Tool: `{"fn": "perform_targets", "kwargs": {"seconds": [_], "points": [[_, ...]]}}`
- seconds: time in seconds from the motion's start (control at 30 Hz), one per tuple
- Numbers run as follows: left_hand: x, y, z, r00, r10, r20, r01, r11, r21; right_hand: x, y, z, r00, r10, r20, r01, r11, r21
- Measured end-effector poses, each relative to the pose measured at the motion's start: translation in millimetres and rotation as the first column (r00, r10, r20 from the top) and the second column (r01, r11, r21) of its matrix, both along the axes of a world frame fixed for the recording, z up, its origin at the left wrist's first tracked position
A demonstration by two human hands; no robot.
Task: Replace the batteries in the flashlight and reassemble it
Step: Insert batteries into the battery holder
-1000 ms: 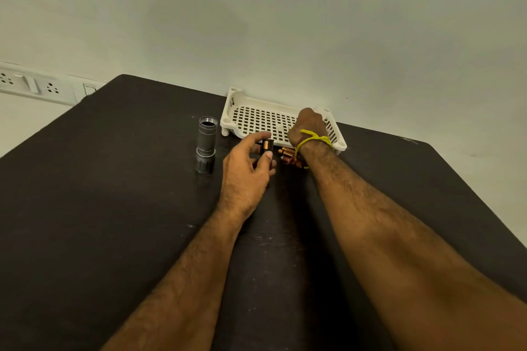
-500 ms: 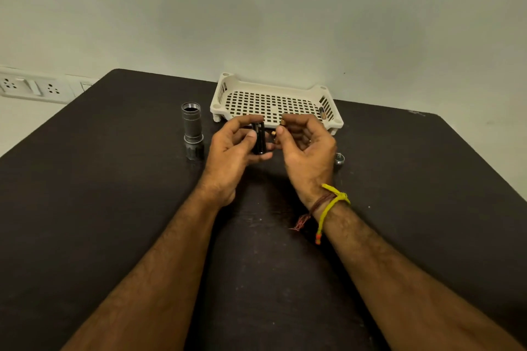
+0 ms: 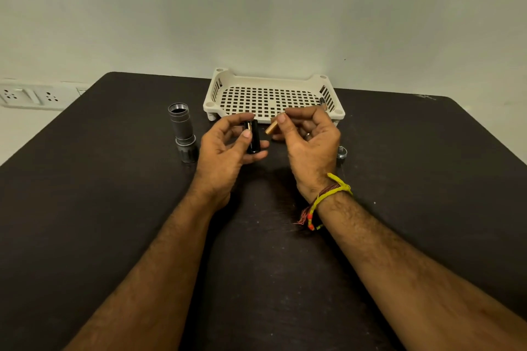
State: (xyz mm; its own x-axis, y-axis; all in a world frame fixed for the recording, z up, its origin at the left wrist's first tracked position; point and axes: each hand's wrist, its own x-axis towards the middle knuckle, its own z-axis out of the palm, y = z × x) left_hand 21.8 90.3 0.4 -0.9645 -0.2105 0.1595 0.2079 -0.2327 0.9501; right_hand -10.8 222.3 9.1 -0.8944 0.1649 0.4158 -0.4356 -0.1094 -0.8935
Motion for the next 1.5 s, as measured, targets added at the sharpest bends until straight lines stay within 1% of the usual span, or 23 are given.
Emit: {"fn": "perform_targets", "kwargs": {"seconds": [0.1, 0.27, 0.37, 0.5, 0.6, 0.7, 0.93, 1.07, 1.23, 1.37, 1.43, 1.5], "points": [[0.0, -0.9, 0.6, 1.0, 0.008, 0.012, -0.009, 0.999, 0.052, 2.3, 0.1, -0.1, 0.998, -0.008, -0.062, 0.009, 1.0, 0.018], [1.0, -2.8, 1.5, 1.0, 0.006, 0.004, -0.007, 0.993, 0.115, 11.1, -4.6, -2.2, 0.973, 0.05, -0.227, -0.015, 0.988, 0.153], [0.9, -2.5, 1.6, 1.0, 0.018, 0.009, -0.019, 0.99, 0.142, 12.4, -4.7, -4.0, 0.954, 0.053, -0.296, 0.032, 0.961, 0.274], [0.0, -2.3, 1.3, 0.999, 0.025, 0.031, -0.03, 0.984, 0.176, 11.2, -4.5, -5.5, 0.93, 0.061, -0.364, 0.078, 0.931, 0.356], [-0.4, -2.0, 0.2, 0.999, 0.025, 0.029, -0.03, 0.984, 0.175, 11.5, -3.8, -6.9, 0.891, 0.057, -0.451, 0.158, 0.891, 0.425], [-0.9, -2.4, -0.2, 0.999, 0.03, 0.032, -0.036, 0.978, 0.204, 10.3, -2.9, -8.0, 0.852, 0.057, -0.52, 0.222, 0.86, 0.459], [-1.8, -5.2, 0.1, 0.999, 0.028, 0.041, -0.039, 0.958, 0.284, 9.5, -3.0, -6.8, 0.842, 0.094, -0.531, 0.236, 0.821, 0.52], [-2.5, -7.6, 1.4, 0.998, 0.044, 0.054, -0.06, 0.939, 0.338, 11.8, -4.3, -6.3, 0.832, 0.139, -0.537, 0.255, 0.763, 0.593], [-1.8, -7.3, 1.5, 0.996, 0.062, 0.059, -0.078, 0.938, 0.337, 13.1, -5.3, -4.7, 0.852, 0.141, -0.503, 0.263, 0.716, 0.647], [0.6, -5.7, 2.1, 0.996, 0.066, 0.054, -0.078, 0.954, 0.288, 11.2, -5.7, -3.5, 0.884, 0.146, -0.445, 0.242, 0.671, 0.701], [1.4, -3.5, 2.0, 0.995, 0.078, 0.055, -0.09, 0.961, 0.262, 10.6, -4.2, -2.8, 0.895, 0.136, -0.425, 0.224, 0.687, 0.692], [1.2, -1.3, 1.0, 0.995, 0.088, 0.045, -0.096, 0.967, 0.236, 10.5, -2.1, -2.7, 0.901, 0.084, -0.426, 0.23, 0.74, 0.632]]}}
